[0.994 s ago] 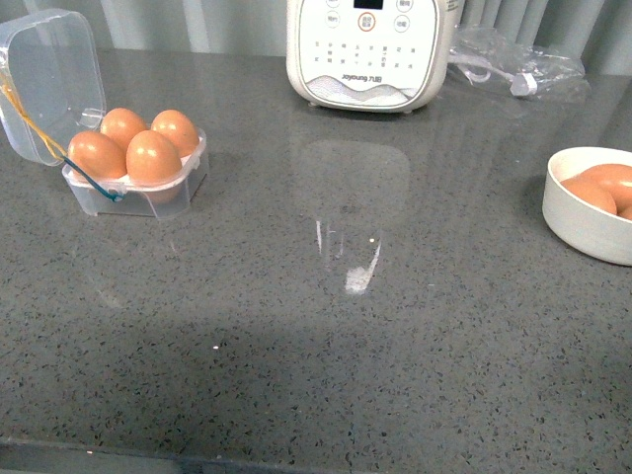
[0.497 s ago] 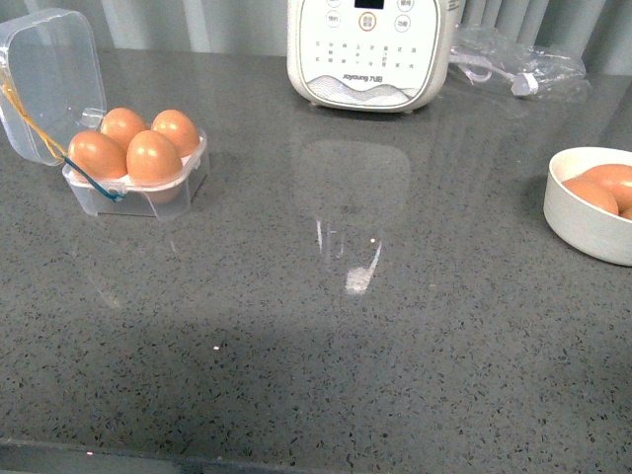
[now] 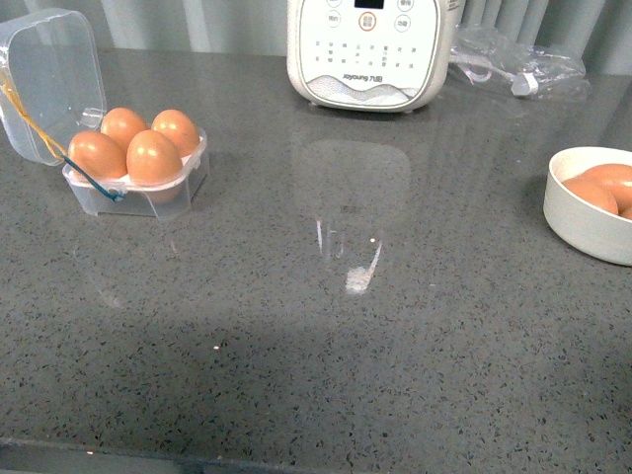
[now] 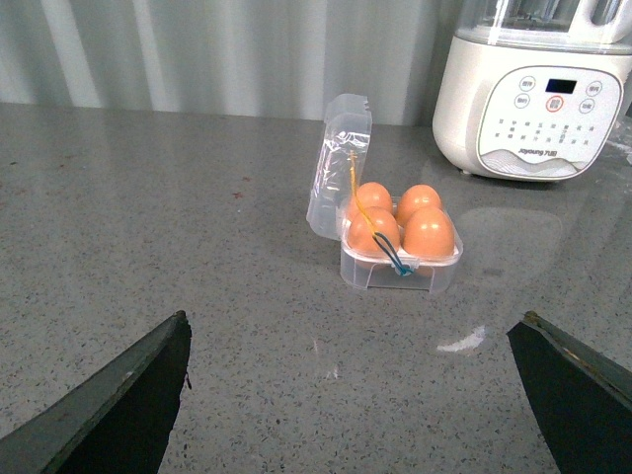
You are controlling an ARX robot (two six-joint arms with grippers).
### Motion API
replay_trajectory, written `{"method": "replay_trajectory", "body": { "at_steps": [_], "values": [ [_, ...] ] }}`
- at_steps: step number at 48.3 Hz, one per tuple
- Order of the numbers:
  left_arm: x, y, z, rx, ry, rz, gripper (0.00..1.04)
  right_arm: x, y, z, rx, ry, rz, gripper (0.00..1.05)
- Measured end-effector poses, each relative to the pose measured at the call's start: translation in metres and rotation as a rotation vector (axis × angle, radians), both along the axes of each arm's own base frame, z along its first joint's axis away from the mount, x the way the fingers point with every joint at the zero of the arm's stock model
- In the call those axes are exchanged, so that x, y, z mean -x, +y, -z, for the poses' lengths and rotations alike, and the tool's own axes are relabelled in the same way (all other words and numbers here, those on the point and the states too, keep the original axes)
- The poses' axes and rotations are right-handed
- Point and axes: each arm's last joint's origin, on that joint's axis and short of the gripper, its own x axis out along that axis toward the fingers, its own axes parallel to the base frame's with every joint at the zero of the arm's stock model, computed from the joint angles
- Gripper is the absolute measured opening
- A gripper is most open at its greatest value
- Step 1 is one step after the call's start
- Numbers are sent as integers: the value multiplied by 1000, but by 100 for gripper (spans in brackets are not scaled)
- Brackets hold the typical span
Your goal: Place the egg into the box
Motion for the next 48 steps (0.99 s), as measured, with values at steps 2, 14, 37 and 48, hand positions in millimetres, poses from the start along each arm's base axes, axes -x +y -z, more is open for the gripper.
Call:
{"method": "replay_trajectory", "body": {
  "at_steps": [2, 14, 37, 48],
  "values": [
    [0, 0, 0, 0, 0, 0, 98, 0, 0, 0, 0, 0, 0, 97],
    [-7, 2, 4, -110, 636, 56, 98, 0, 0, 0, 0, 0, -1, 97],
    [-86, 20, -51, -111, 402, 47, 98, 0, 0, 0, 0, 0, -1, 97],
    [-143, 40, -65, -129, 385, -40, 98, 0, 0, 0, 0, 0, -1, 97]
  ]
}}
